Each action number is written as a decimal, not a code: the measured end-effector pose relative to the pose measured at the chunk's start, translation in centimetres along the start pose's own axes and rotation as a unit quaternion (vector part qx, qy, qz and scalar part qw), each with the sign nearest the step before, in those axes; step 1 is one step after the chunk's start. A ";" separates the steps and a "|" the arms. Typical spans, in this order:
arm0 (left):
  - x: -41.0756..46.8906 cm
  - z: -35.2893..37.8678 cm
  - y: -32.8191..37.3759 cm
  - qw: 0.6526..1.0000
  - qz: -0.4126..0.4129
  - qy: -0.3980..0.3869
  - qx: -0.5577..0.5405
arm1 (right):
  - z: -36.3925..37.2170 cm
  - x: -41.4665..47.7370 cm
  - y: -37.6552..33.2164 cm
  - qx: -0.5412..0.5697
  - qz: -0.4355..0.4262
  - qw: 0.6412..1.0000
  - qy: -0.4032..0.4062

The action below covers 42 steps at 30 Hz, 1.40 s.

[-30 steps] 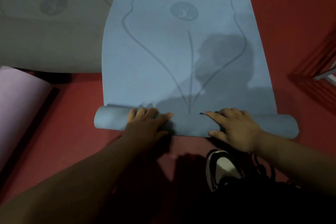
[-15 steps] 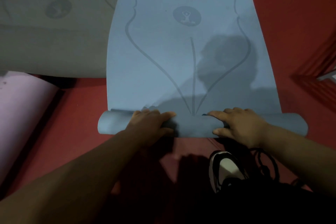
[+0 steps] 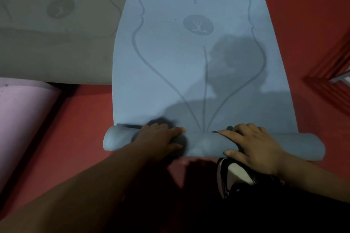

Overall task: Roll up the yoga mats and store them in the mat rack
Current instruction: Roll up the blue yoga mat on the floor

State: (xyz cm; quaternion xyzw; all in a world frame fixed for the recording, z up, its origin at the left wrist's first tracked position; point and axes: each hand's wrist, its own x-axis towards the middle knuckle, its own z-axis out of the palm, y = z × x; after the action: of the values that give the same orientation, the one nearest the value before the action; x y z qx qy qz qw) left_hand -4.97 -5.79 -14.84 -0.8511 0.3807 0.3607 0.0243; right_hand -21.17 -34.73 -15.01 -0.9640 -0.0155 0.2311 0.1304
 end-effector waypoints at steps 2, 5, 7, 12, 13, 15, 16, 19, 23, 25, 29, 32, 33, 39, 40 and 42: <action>-0.1 0.2 0.1 1.000 -0.005 0.003 0.003 | 0.0 0.2 0.2 0.005 0.007 1.000 -0.005; -0.6 0.9 0.3 0.999 -0.008 0.047 0.010 | -0.4 0.9 0.5 0.001 0.013 0.999 -0.033; -1.2 1.4 0.4 0.996 -0.012 0.086 -0.001 | -0.5 1.2 0.7 0.005 0.014 0.999 -0.041; -1.7 3.3 0.5 0.988 0.009 0.154 0.028 | -0.5 1.4 0.9 0.019 0.012 0.998 -0.054; -1.6 3.1 0.5 0.989 0.005 0.146 0.024 | -0.6 1.5 0.8 0.022 0.014 0.998 -0.055; -1.4 2.3 0.5 0.993 -0.003 0.118 0.024 | -0.9 1.5 0.7 0.021 0.020 0.998 -0.055; -1.4 2.1 0.5 0.994 -0.005 0.103 0.026 | -0.9 1.4 0.6 0.013 0.022 0.998 -0.050; -1.3 1.7 0.5 0.995 -0.008 0.100 0.016 | -0.1 0.3 -0.1 -0.021 0.036 0.999 -0.015; -1.1 1.7 0.4 0.996 -0.012 0.084 0.025 | 1.1 -0.6 -1.0 -0.050 0.049 0.997 0.013; -1.0 1.3 0.4 0.996 -0.012 0.080 0.027 | 0.5 -0.2 -0.8 -0.048 0.052 0.997 -0.006; -0.8 0.9 0.5 0.996 -0.011 0.080 0.039 | -0.9 1.2 -0.1 -0.040 0.041 0.997 -0.059; -0.7 2.0 0.7 0.990 0.008 0.123 0.076 | -1.4 1.9 0.3 -0.020 0.038 0.996 -0.084; -0.5 2.5 0.7 0.988 0.009 0.133 0.079 | -1.5 2.1 0.4 -0.016 0.036 0.995 -0.091; 0.0 2.0 0.6 0.989 0.001 0.136 0.052 | -0.9 1.2 -0.2 -0.042 0.048 0.998 -0.030; 0.0 1.7 0.6 0.991 -0.002 0.124 0.049 | -0.4 0.8 -0.5 -0.049 0.051 0.997 0.001; 0.0 1.3 0.5 0.993 -0.008 0.110 0.039 | 0.4 0.1 -1.2 -0.061 0.056 0.996 0.042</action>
State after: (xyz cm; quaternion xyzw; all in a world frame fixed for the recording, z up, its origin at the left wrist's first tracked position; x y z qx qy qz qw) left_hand -6.05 -5.74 -15.67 -0.8869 0.3883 0.2496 0.0185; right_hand -21.25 -33.49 -15.13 -0.9784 0.0297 0.1962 0.0588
